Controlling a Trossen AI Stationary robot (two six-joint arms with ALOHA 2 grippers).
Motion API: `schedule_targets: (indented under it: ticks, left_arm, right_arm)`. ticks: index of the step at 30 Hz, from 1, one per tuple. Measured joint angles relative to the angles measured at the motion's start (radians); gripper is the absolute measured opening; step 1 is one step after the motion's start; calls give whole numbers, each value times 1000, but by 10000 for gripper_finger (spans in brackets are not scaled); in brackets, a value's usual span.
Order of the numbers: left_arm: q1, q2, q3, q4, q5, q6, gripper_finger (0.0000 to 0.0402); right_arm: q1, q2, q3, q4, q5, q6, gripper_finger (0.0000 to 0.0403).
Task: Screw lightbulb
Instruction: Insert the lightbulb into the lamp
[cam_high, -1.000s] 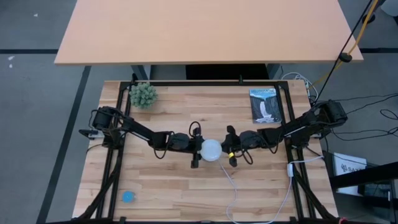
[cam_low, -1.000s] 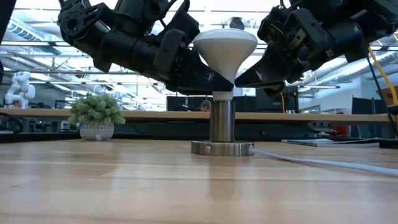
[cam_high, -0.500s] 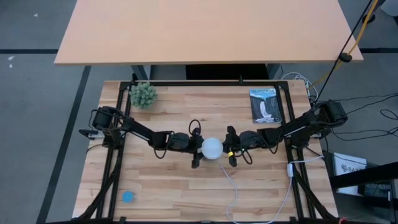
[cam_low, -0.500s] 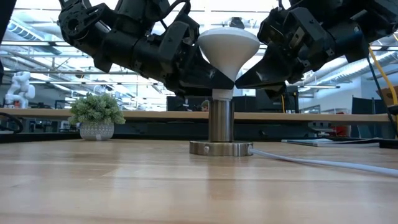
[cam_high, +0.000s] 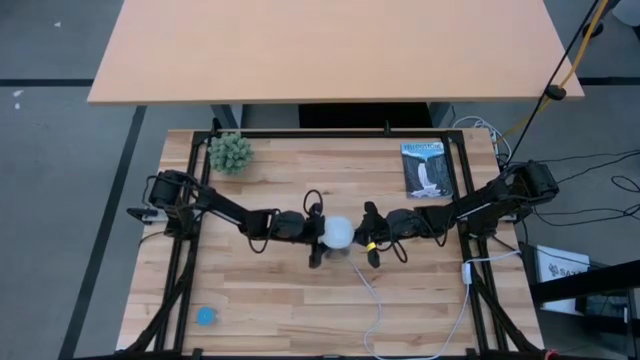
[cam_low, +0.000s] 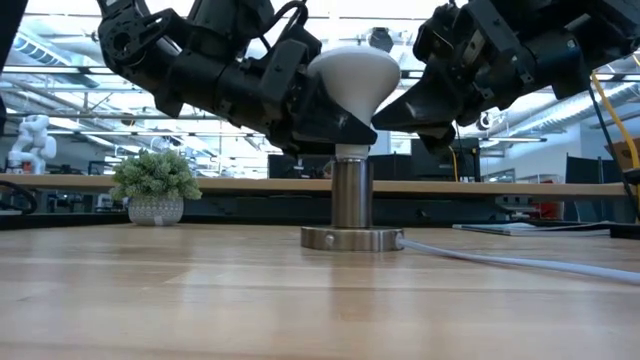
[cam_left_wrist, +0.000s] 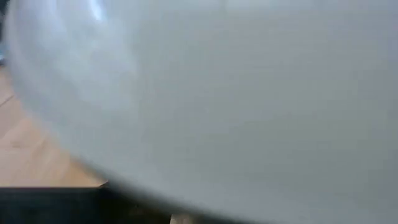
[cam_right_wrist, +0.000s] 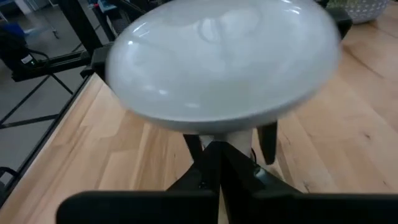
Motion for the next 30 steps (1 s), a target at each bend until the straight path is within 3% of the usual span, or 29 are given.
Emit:
schedule_targets:
  ticks: [24,30]
  left_arm:
    - [2,0,0,36,-5,2,202]
    - [-1,0,0,37,-6,128,202]
  right_arm:
    - [1,0,0,1,-1,-55,0]
    - [2,0,0,2,-3,-58,0]
